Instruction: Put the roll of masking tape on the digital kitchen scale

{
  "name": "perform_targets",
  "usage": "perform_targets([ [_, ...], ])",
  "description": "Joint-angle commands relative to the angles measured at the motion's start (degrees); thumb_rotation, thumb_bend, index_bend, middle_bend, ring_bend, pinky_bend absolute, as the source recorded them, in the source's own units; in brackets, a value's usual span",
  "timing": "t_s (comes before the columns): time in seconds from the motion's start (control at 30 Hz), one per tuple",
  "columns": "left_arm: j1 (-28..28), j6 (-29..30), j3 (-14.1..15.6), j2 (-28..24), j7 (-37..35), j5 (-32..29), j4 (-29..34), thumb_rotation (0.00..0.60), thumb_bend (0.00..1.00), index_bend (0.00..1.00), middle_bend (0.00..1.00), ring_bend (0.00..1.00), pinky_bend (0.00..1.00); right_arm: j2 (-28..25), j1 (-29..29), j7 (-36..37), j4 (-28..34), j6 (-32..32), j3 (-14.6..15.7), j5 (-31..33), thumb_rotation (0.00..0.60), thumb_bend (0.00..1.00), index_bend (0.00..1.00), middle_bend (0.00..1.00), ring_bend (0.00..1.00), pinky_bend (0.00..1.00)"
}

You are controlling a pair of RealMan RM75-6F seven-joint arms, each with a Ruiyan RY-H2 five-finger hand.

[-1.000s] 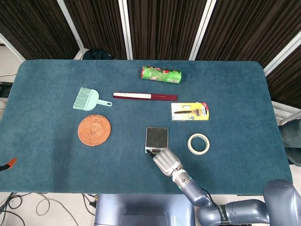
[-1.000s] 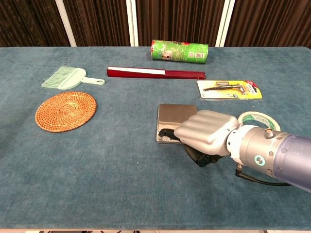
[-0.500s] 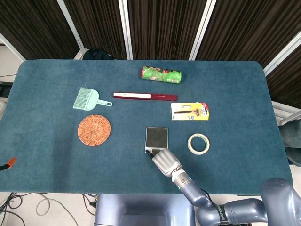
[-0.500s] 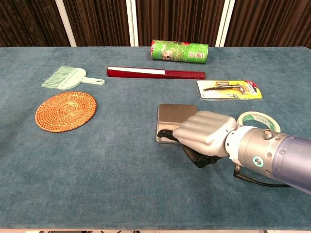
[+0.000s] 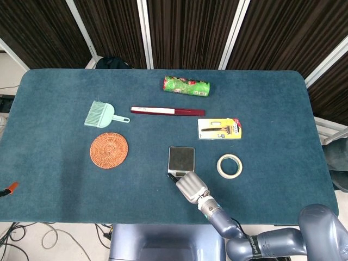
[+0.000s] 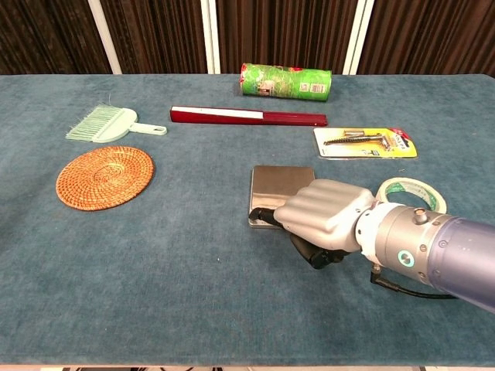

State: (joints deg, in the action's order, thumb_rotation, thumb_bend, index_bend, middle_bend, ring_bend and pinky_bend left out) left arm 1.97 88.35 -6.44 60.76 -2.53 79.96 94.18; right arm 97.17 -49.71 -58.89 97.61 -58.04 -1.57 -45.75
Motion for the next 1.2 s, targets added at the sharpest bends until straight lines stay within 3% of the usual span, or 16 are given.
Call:
perform_targets([
  [0.03,0.0,0.0,0.0,0.0,0.0,0.0,0.0,0.6,0.0,0.0,0.0,0.0,0.0,0.0,-0.1,0.1,0.0,-0.1,0.1,0.1,0.6,0.96,0.03,0.8,0.79,0.67],
  [1.2,0.0,0.1,0.0,0.2,0.6,0.0,0.0,0.6,0.0,0.0,0.0,0.0,0.0,-0.7,-1.0,2.3,0.1,-0.9,2.2,-0.3,0.6,0.96,0.03,0.8,0.79,0.66],
])
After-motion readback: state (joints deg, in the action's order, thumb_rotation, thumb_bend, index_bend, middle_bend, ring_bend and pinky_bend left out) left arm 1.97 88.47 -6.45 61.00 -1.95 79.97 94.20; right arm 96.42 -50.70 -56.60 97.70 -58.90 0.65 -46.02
